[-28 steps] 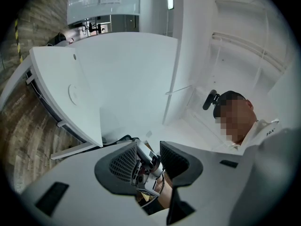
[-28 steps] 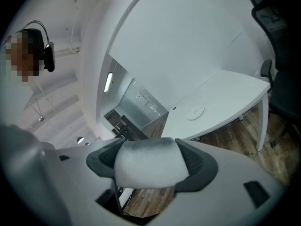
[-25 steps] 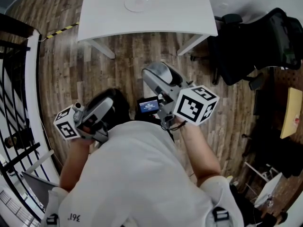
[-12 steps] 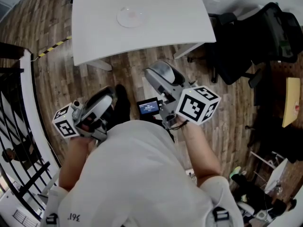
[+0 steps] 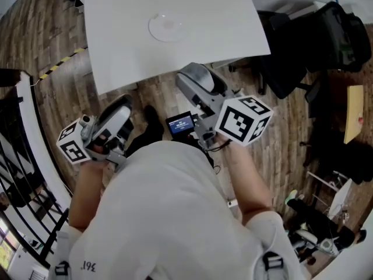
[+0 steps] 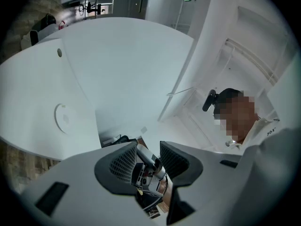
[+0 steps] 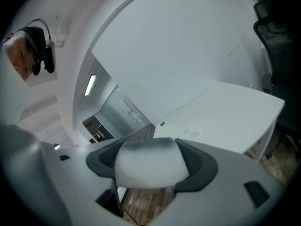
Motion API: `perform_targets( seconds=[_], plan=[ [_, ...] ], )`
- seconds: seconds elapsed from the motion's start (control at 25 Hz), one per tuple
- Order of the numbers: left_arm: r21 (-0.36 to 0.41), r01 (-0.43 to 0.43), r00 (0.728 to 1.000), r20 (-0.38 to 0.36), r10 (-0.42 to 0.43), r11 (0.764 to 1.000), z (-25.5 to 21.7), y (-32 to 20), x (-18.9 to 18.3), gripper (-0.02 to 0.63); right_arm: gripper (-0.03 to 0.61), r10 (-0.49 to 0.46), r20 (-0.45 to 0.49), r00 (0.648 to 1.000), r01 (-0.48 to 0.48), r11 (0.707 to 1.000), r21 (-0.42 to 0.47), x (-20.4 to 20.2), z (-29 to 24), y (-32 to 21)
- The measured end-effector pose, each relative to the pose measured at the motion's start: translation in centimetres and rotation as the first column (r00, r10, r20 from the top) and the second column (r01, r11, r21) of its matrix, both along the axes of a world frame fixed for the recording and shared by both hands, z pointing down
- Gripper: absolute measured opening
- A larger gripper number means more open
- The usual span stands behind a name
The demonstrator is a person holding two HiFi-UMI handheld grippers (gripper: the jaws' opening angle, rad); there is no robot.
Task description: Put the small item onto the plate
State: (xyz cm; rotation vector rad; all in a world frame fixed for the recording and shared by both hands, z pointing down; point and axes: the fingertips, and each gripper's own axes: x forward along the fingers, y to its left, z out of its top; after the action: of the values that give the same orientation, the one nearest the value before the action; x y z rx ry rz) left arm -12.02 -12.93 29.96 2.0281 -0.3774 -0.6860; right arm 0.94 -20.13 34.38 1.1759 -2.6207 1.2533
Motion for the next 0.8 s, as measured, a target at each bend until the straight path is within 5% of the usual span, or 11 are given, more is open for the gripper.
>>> perform_targets(
  seconds=[0.36, 0.8],
  plan=[
    [-0.001, -0.036, 0.999, -0.017, 0.036, 0.999, 0.3, -3.0, -3.2, 0.138, 0.318, 0.031, -0.027, 0.999, -0.031, 0.999, 0.008, -3.0, -0.3, -2.5],
    [0.006, 0.015, 1.0, 0.004, -0.015, 1.0, 0.5, -5.4, -1.9, 0.138, 0.318, -0.021, -0.026, 0.999, 0.021, 1.0, 0.007, -2.0, 0.1, -5.3]
  ],
)
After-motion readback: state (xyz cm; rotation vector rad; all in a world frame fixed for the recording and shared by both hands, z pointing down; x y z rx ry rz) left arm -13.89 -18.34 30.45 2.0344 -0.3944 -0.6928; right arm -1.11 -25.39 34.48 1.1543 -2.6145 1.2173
